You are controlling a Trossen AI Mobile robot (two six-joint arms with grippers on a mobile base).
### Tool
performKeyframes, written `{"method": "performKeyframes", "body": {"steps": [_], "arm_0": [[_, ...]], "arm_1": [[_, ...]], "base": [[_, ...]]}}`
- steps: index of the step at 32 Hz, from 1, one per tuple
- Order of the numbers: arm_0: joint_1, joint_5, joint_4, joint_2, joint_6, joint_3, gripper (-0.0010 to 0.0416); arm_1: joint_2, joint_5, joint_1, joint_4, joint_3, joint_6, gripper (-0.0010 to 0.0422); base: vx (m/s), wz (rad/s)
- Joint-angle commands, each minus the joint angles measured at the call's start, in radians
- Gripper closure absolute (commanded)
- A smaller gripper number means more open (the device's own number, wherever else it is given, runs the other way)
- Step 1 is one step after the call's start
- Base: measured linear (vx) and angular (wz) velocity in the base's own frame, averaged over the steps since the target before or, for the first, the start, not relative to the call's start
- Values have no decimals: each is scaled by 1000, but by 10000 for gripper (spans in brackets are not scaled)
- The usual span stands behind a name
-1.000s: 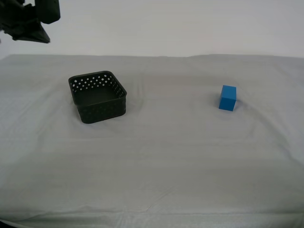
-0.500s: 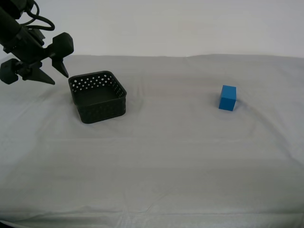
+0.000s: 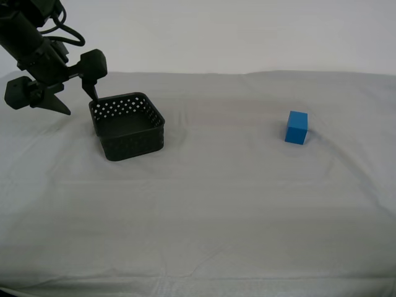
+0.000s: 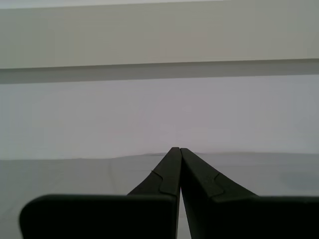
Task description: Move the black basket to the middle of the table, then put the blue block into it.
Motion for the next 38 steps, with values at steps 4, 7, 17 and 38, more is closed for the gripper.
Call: {"method": "performKeyframes", "body": {"steps": [4,7,17,38], "arm_0": [[0,1,3,0,3,1,405],[0,1,3,0,3,1,405],[2,1,3,0,6,1,405],[5,1,2,0,10,1,405]], "arm_1": [[1,-14,-21,-6,21,-13,117],[1,-34,-24,-17,27,-13,117],[198,-23,-55,-31,83,-12,117],[339,29,-100,-116,207,9,413]], "base": [[0,0],[0,0],[0,0],[0,0]]}}
